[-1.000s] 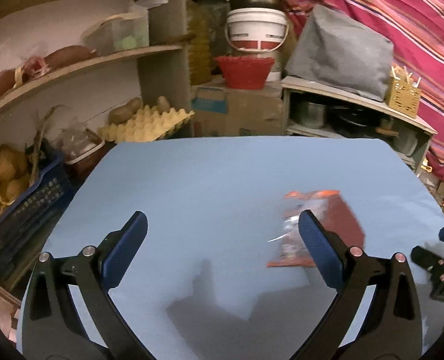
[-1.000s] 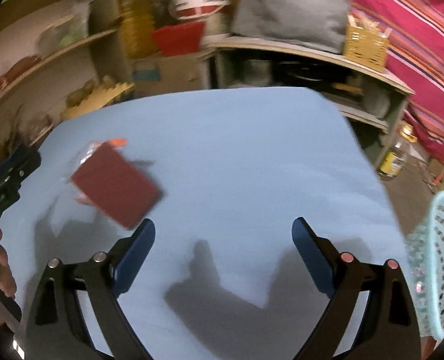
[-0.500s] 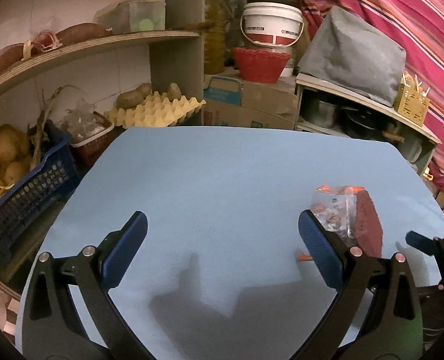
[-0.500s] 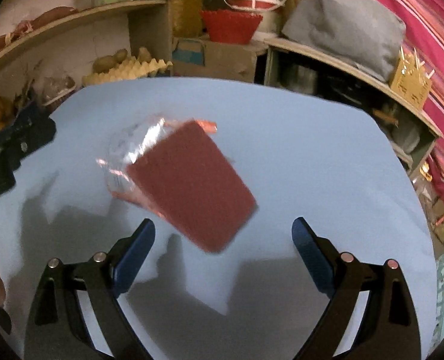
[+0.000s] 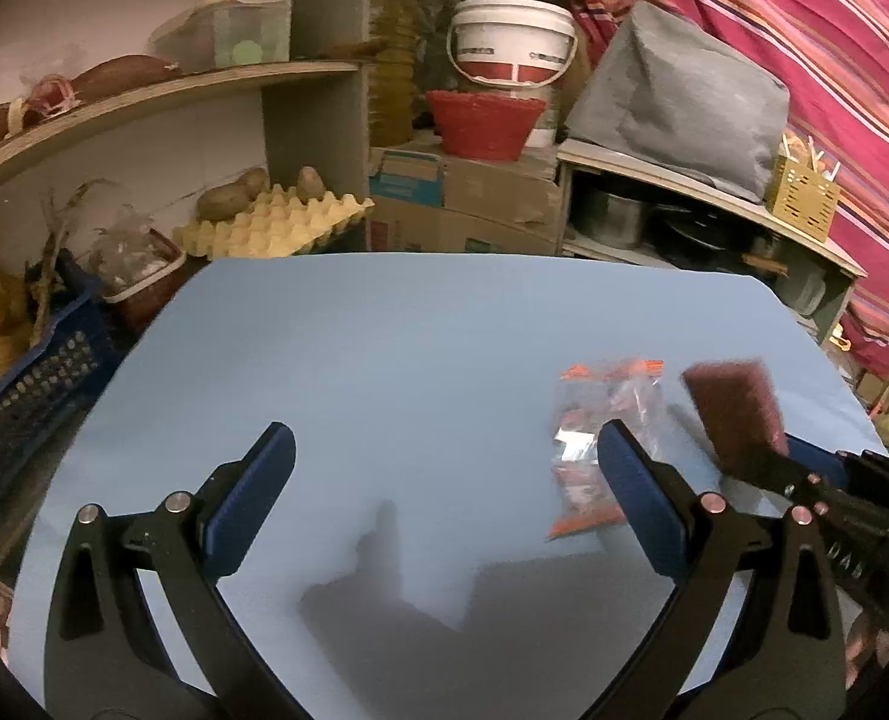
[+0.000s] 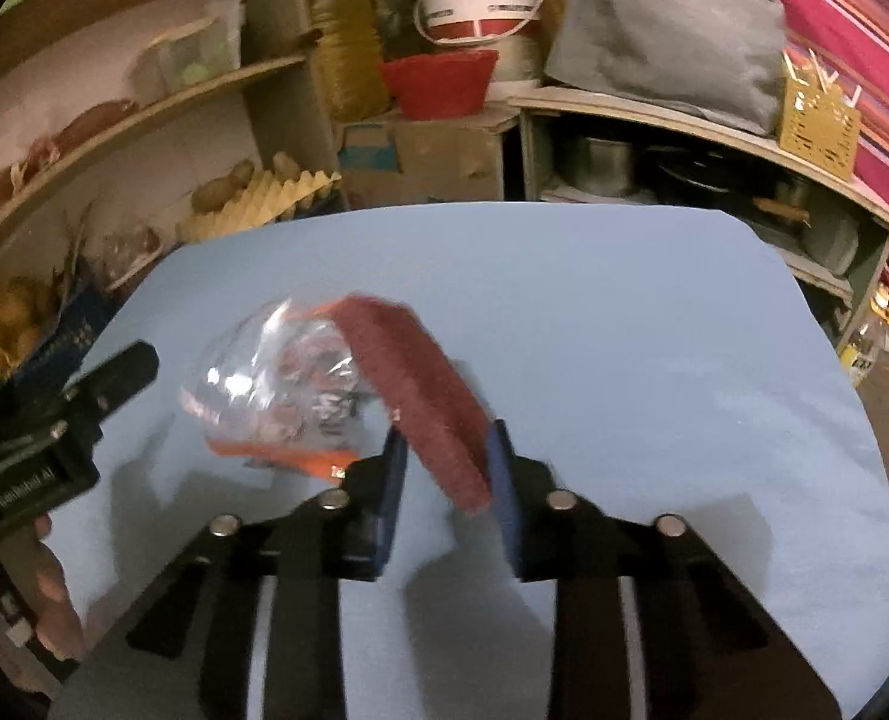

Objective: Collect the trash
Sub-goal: 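Grasp the clear plastic bag with the left tool while the right tool grasps the maroon pad, then carry the bag and pad over the basket and open both tools to drop them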

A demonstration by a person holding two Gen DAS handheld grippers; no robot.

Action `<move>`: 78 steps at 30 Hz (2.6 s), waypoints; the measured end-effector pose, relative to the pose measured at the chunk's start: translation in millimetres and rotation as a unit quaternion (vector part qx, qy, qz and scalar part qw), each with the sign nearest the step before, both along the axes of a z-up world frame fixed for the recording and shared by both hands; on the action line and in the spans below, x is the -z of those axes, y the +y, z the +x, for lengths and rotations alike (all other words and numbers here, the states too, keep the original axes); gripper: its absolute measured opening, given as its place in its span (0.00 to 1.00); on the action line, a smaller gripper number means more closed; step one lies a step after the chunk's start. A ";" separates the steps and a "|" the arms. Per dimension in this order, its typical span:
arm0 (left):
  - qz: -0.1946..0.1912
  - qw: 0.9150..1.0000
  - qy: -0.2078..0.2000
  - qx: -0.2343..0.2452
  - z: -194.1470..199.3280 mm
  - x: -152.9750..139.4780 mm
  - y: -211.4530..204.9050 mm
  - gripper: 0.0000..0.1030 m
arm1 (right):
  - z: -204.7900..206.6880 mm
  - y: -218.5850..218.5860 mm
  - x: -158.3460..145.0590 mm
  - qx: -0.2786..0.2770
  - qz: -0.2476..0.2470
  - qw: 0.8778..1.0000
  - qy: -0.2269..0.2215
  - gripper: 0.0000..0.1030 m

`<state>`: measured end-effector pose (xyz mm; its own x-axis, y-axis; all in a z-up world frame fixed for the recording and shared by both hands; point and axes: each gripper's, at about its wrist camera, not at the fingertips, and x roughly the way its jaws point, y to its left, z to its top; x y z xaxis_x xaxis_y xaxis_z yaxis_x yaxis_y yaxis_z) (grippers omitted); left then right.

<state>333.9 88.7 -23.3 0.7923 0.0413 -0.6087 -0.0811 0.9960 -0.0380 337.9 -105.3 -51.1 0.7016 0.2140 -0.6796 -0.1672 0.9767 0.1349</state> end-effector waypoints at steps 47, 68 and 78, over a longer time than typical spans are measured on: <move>0.006 0.996 -0.007 0.094 -9.0 -20.5 -128.6 0.51 | -56.4 -138.0 -41.0 0.089 -0.029 0.994 -0.058 0.14; 0.003 0.970 -0.045 0.240 -57.4 -50.8 -316.5 0.51 | -136.3 -322.1 -51.3 0.237 -0.104 0.964 -0.058 0.14; 0.000 0.950 -0.024 0.312 -82.3 -24.2 -412.3 0.51 | -158.6 -392.4 -36.9 0.288 -0.077 0.954 -0.037 0.14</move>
